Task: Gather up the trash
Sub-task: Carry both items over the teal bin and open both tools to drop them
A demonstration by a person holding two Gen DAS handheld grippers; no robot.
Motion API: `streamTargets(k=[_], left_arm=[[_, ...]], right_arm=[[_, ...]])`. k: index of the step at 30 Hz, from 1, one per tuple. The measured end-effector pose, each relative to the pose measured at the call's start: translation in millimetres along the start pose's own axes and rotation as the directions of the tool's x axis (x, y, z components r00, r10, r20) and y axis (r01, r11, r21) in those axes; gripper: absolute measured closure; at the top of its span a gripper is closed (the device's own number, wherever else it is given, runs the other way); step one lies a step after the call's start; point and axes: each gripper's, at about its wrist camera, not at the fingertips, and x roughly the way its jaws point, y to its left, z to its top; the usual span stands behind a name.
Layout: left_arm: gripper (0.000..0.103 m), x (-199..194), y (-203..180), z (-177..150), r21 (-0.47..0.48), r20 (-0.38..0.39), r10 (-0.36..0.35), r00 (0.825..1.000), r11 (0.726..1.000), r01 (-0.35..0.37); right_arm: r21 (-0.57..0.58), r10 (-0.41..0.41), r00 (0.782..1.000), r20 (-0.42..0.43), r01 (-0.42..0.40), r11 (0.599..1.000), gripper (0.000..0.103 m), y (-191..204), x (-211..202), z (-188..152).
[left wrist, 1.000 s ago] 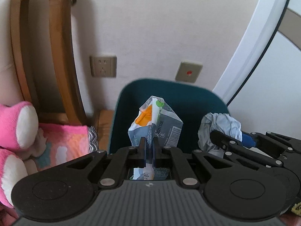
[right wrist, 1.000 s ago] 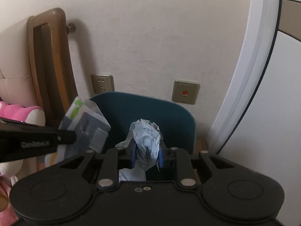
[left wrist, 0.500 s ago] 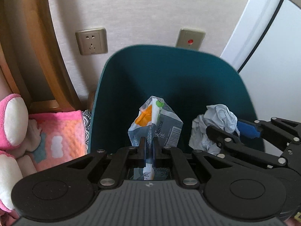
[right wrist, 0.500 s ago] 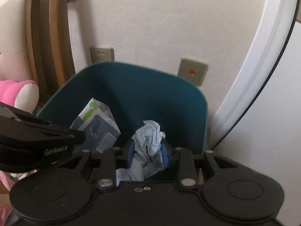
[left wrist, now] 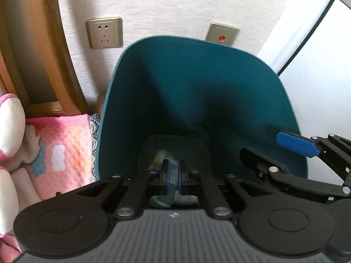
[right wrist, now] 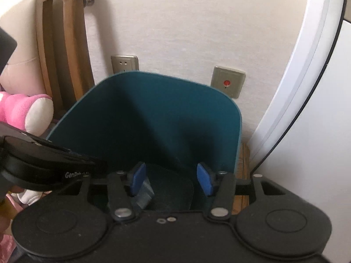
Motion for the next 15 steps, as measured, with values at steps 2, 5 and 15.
streamTargets(k=[2,5,15], left_arm=[[0.095,-7,-2,-2,0.005,0.016,-0.003,1.0,1.0,0.003],[0.092,-21,-5,-6,0.017,0.049,-0.005,0.999,1.0,0.004],[0.074,-90,-14,-31,0.022,0.176,-0.021,0.984,1.0,0.018]], right_arm=[[0.007,0.013,1.0,0.016,-0.013,1.0,0.051,-1,-8,2],[0.015,0.028,0.999,0.042,-0.028,0.999,0.05,-4,-23,5],[0.025,0.096,0.987,0.126,-0.1,0.995,0.047,-16,-90,-2]])
